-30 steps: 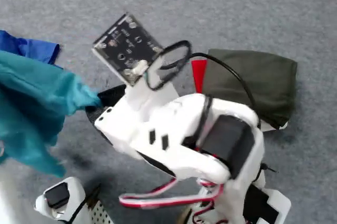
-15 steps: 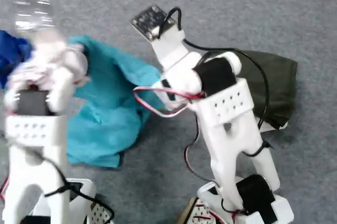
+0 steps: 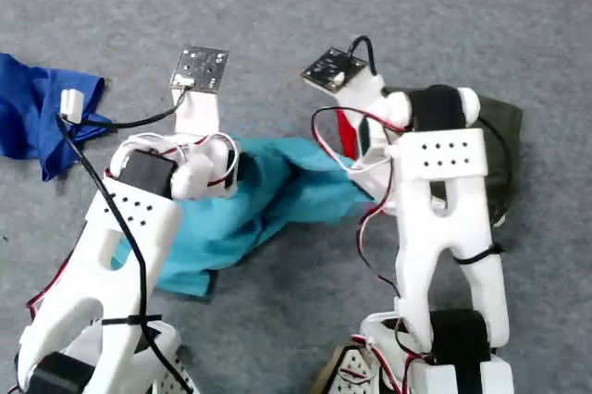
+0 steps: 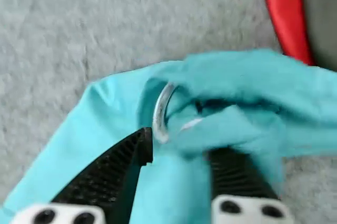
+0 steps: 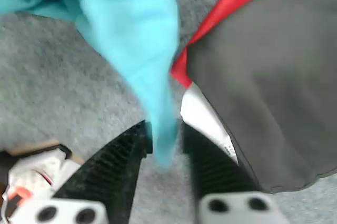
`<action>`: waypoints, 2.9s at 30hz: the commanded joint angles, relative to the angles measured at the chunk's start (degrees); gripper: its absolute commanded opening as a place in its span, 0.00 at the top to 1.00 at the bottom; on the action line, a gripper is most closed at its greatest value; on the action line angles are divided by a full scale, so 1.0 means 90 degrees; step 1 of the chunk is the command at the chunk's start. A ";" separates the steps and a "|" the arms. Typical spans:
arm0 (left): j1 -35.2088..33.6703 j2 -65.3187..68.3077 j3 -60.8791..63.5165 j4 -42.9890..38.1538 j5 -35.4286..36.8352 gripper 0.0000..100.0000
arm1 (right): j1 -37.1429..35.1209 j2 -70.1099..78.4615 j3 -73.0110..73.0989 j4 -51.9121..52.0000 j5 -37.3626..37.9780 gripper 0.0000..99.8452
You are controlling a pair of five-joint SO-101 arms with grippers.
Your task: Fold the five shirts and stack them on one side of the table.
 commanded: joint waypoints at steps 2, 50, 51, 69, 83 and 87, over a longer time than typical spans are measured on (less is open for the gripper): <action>-0.1045 -0.0005 -0.1856 0.0908 0.0156 0.78 | -0.0054 -0.0230 -0.0591 0.0078 0.0332 0.74; -0.9084 0.0015 0.0264 0.0479 -0.2188 0.78 | -0.5377 0.4957 -0.2769 0.0059 -0.3028 0.75; -0.9074 0.0015 0.0254 0.0479 -0.2188 0.78 | -0.5377 0.4967 -0.2720 0.0049 -0.3028 0.75; -0.9045 0.0005 0.0225 0.0498 -0.2403 0.78 | -0.5319 0.5739 -0.2584 -0.0430 -0.3311 0.81; -0.8850 0.0005 0.0225 0.0527 -0.2403 0.78 | -0.4713 0.5729 -0.2603 -0.0205 -0.2891 0.88; -0.8840 0.0005 0.0225 0.0537 -0.2403 0.78 | -0.4742 0.5436 -0.2554 -0.0186 -0.2813 0.84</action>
